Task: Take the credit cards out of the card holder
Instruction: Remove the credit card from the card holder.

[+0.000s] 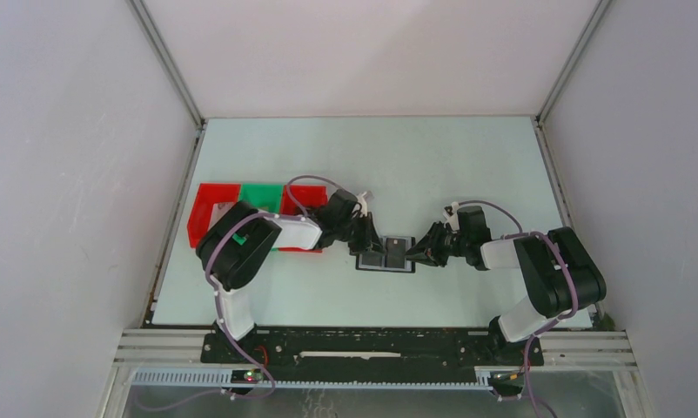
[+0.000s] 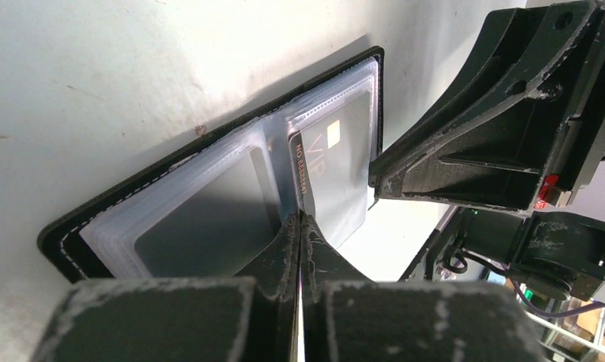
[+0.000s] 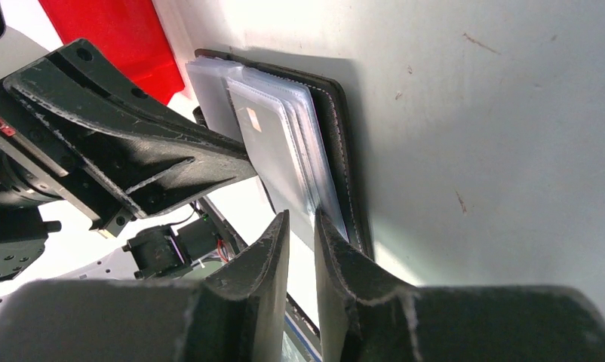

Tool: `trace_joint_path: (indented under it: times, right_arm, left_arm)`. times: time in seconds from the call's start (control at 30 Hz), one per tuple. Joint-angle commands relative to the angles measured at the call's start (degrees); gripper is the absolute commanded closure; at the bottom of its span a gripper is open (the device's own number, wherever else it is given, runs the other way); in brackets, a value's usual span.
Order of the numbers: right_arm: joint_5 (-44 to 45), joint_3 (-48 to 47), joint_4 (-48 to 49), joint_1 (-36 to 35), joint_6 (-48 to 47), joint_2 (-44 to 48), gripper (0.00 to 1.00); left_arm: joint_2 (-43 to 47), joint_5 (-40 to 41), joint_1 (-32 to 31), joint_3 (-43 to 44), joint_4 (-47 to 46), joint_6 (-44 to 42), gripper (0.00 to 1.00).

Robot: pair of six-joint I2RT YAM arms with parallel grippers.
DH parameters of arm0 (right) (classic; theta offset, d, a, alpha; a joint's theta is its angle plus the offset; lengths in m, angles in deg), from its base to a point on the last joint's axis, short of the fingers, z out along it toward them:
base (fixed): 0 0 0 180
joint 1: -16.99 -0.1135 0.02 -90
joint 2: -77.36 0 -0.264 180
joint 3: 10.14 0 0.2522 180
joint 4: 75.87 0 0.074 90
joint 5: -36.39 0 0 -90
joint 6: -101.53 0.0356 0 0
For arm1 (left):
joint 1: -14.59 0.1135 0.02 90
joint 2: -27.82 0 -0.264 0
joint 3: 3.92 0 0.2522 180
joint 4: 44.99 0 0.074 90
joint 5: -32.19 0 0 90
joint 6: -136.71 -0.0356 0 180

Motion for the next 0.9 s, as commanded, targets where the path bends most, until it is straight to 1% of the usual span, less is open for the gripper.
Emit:
trace_joint_path:
  times: [0.0,0.3,0.6,0.8,0.87]
  right_arm:
    - [2.41,-0.71,-1.49,0.34,-1.31,-0.39,0.73]
    - [2.14,-0.74,-1.80,1.01,-1.71,-0.28,0.73]
    - [1.95,-0.71,-2.75,1.52,-2.60,0.23,0.73]
    - [1.78,-0.74,-4.00,1.63,-2.51,3.76,0.72]
    - [2.09,-0.80,-4.59,1.42,-2.24,5.72,0.69]
  left_arm:
    - [5.21,2.59,-0.15,-0.63,2.84,-3.06,1.00]
    - [7.01,2.64,0.17,0.75,8.18,-5.16,1.00]
    - [10.39,3.43,3.06,-2.36,10.26,-7.27,1.00]
    - [10.56,2.40,3.40,-0.95,11.90,-8.64,1.00]
    - [10.20,1.65,3.42,-0.17,11.85,-8.69,1.00]
